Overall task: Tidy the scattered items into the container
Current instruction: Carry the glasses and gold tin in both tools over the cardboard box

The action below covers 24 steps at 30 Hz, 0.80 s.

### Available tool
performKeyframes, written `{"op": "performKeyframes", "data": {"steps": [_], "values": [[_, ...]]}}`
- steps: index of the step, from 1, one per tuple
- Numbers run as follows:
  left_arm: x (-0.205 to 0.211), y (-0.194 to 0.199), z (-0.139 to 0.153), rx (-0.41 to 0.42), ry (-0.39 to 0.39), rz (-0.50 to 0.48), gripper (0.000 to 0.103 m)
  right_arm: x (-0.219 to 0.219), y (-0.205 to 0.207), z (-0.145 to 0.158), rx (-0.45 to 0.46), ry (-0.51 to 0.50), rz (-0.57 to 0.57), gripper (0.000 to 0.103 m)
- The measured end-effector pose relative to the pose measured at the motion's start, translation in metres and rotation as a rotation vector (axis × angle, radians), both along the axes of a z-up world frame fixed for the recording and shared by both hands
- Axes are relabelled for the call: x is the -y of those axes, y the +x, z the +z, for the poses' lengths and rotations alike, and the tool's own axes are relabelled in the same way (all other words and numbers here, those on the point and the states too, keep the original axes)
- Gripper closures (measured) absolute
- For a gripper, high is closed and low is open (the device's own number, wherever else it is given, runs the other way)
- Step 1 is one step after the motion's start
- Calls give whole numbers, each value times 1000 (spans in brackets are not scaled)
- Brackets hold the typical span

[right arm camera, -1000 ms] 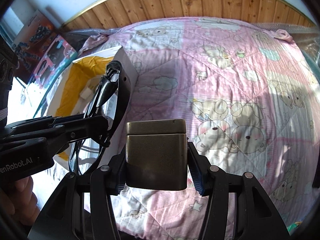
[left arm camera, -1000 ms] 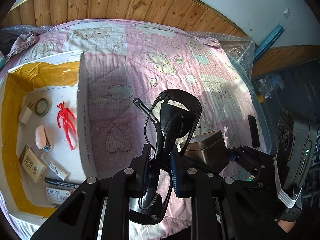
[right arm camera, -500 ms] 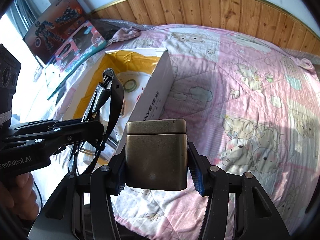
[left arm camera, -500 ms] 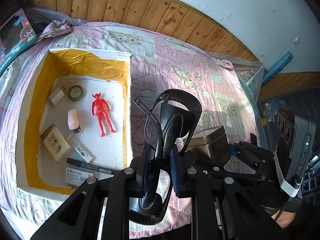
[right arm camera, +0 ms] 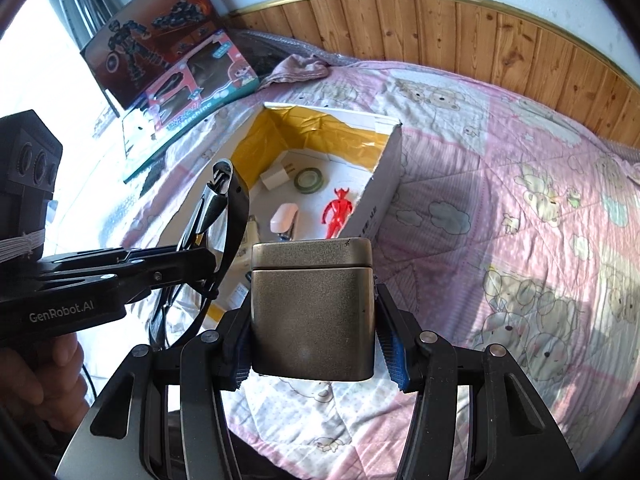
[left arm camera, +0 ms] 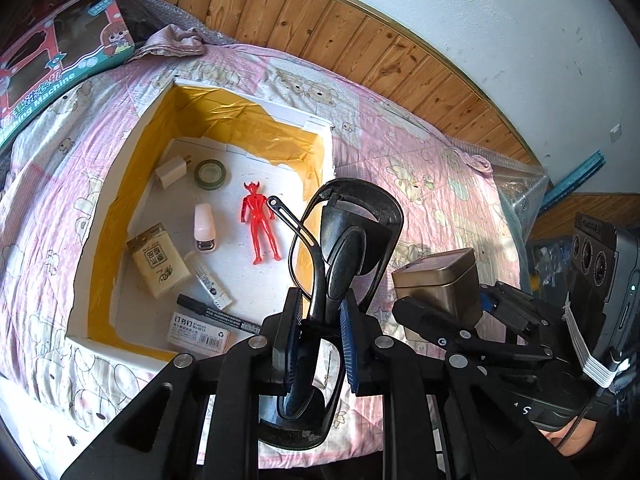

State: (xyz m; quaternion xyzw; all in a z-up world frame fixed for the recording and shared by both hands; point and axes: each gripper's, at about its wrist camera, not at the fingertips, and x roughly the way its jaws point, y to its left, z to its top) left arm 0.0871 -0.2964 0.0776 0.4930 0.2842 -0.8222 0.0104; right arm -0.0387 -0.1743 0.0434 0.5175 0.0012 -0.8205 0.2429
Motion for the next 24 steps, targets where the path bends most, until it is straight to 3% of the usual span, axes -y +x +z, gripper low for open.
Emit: {"op": "performKeyframes", "data": {"steps": [12,24], "values": [[29,10,-9,20,28,90,83,24,-17,10,-24,8,72,48],[32,-3,-30,71,59,107,83,41,-54,20,-47,9,116,48]]}}
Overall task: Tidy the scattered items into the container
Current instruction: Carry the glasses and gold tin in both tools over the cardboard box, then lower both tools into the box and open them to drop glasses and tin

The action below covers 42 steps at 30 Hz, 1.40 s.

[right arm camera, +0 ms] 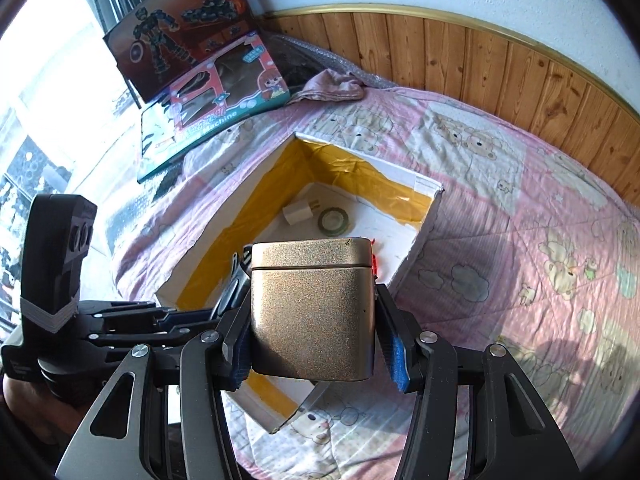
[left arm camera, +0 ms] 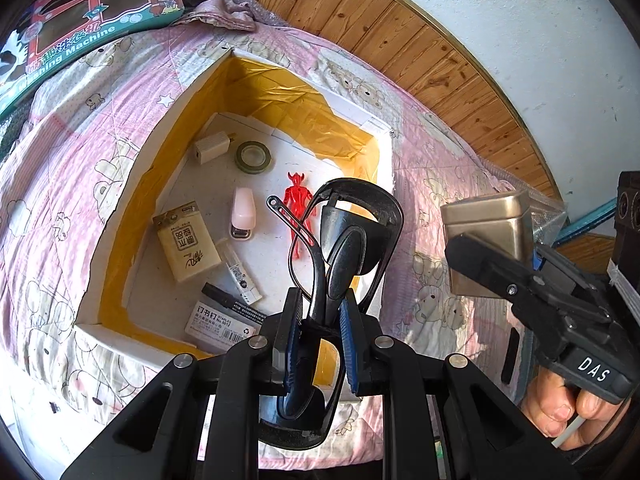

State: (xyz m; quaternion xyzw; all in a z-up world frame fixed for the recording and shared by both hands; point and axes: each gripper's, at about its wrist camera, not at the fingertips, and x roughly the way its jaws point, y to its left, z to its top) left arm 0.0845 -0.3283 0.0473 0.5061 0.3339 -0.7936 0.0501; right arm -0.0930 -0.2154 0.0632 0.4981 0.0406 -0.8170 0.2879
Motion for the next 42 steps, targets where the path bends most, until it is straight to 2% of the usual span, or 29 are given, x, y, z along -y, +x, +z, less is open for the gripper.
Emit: {"op": "performKeyframes", "data": {"steps": [18,30,42], "values": [[-14,-36,-31,68,-12,-47,83,6,-67,-5,44,-25,-11,48],[-18,-45,-56,128,-12,-78,83,36,-98,-28,112,-14,34,48],[-15,-56,-73,141,39,-74,83,59,-118,-54,143,36,86,47]]}}
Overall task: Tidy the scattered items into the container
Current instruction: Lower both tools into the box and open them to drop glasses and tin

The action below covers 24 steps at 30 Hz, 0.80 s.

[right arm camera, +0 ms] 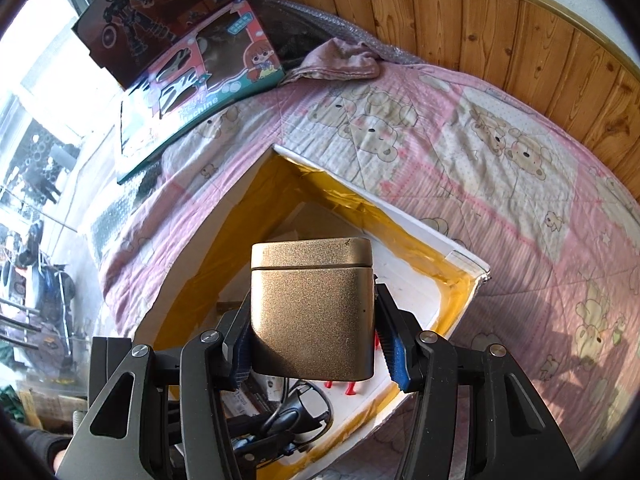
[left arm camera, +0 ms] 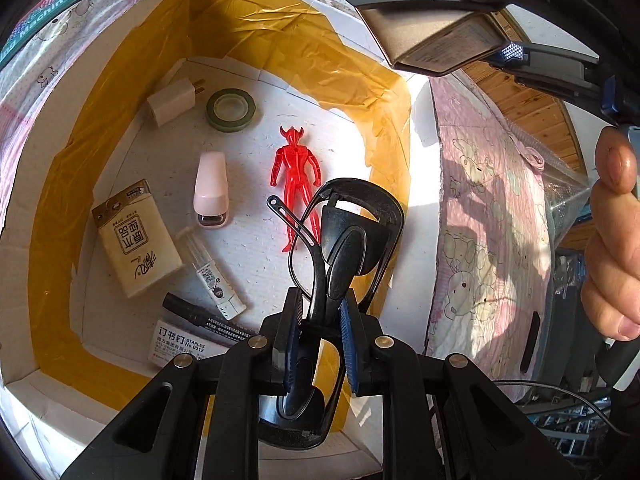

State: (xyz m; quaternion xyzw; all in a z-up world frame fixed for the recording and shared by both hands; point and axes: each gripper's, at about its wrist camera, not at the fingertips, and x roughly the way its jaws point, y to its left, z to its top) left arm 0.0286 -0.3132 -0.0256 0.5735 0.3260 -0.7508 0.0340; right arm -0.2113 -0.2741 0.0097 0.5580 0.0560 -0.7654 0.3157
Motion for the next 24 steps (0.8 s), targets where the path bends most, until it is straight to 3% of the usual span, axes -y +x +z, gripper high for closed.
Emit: {"op": "performKeyframes", "data": {"steps": [3,7,13,24], "values": [[-2,-5,-5,1,14,-18,83,8,-3,-7,-3,-9,36,46],[3,-6,-11,2,23,11,61,8,-6,-15,-7,6,31,46],[22,8,-6,-9,46,61,60,-11,-6,-8,-3,-19,-11,46],[51,36,17,-20,-16,139,60,-46,24,-13,70,-64,-63,46]]}}
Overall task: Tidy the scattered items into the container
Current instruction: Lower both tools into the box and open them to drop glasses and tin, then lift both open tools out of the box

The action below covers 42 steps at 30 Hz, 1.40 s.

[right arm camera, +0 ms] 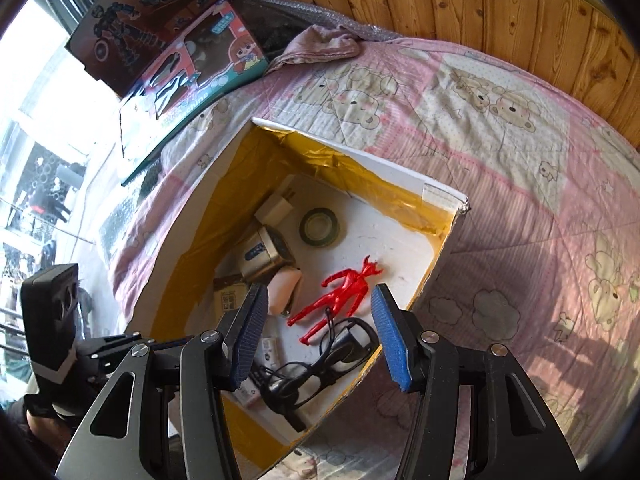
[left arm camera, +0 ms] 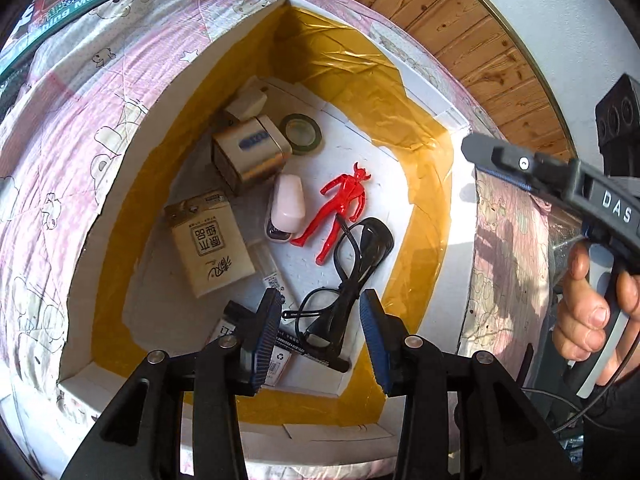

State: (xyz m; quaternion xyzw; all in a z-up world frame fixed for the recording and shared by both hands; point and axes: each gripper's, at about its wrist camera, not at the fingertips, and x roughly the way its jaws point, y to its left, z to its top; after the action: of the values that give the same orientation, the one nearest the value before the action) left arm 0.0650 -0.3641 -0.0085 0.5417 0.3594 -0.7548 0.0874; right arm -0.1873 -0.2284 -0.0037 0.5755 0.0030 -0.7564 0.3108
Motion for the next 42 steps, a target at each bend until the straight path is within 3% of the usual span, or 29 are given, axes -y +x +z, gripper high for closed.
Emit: {"op": "performKeyframes", "data": {"steps": [11,16,34,42], "values": [[-3,2,34,-11,-170,-1,60,15,58,14,-86,75,108,46],[-8,8,51,-27,-246,-5,60,17,83,11,-82,97,142,46],[-26,48,81,-90,-263,-14,60,30,146,14,-114,224,192,46],[-29,64,89,-113,-264,-2,60,30,156,10,-66,250,180,46]]}}
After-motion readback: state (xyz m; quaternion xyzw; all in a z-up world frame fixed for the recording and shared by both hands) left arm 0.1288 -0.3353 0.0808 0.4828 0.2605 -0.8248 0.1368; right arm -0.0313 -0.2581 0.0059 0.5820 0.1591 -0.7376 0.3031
